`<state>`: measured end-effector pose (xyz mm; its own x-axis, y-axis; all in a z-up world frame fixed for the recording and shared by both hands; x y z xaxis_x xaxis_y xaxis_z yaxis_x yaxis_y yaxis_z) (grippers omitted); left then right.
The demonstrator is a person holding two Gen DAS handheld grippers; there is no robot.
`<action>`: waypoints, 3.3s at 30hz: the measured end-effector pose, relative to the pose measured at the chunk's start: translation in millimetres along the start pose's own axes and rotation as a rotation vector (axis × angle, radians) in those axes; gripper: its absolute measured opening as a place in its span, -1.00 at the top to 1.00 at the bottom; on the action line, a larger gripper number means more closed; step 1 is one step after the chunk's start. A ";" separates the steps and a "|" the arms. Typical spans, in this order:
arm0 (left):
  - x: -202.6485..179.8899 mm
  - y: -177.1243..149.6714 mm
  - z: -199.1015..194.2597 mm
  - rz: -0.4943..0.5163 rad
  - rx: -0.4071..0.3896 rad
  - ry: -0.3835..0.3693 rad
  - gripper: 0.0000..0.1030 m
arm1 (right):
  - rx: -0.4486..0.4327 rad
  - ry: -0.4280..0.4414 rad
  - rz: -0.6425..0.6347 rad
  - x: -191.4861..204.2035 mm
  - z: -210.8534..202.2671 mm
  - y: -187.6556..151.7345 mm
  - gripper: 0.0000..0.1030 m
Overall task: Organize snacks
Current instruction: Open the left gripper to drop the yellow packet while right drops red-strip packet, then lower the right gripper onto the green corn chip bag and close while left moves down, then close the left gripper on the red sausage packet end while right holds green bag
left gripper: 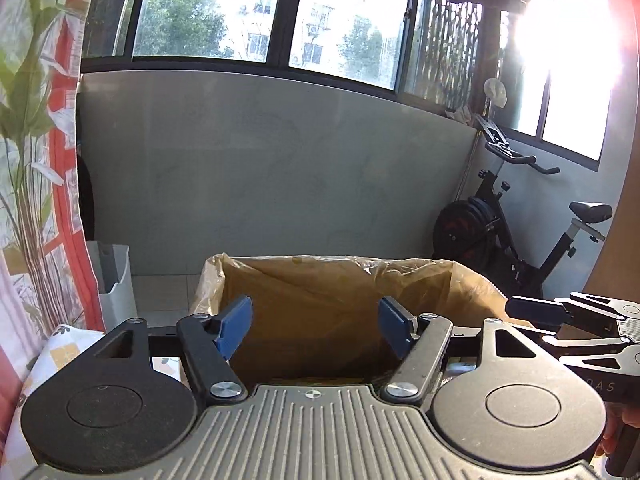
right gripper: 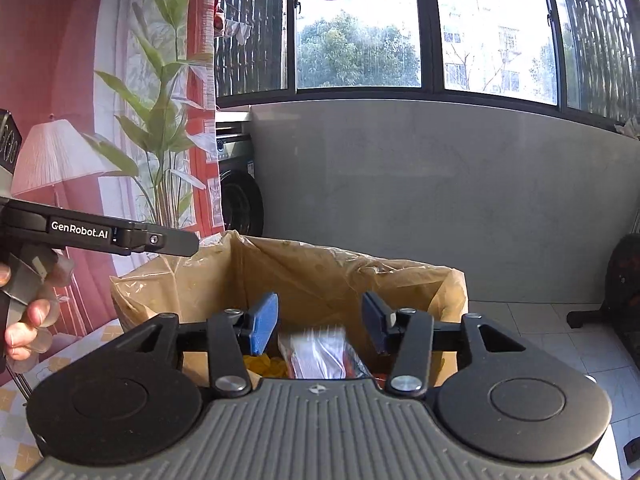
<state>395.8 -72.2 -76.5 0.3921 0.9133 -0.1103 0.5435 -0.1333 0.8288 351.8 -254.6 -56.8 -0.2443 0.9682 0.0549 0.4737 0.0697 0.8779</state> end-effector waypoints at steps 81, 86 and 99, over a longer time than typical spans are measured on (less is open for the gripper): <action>58.5 -212.6 -36.7 -0.216 0.326 0.046 -0.43 | 0.310 0.059 0.077 45.2 -4.2 -171.8 -0.49; 54.1 -217.9 -35.6 -0.213 0.354 0.044 -0.39 | 0.287 0.110 0.120 44.6 -13.8 -171.2 -0.48; 50.4 -224.8 -3.1 -0.196 0.451 0.096 -0.23 | 0.249 0.115 0.147 40.8 -28.9 -175.3 -0.48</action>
<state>291.1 4.9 -266.7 0.1918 0.9662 -0.1721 0.8753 -0.0890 0.4753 234.3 -234.2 -194.7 -0.2452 0.9396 0.2388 0.7001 0.0013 0.7140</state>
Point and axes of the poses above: each gripper's, at about its wrist camera, not at the fingertips, and z roughly the way its jaws point, x to its left, y to its top, the point moved 4 cm from there along z, roughly the way its jaws point, and after that the axes turned 9 degrees about x, right-handed, at the moved point
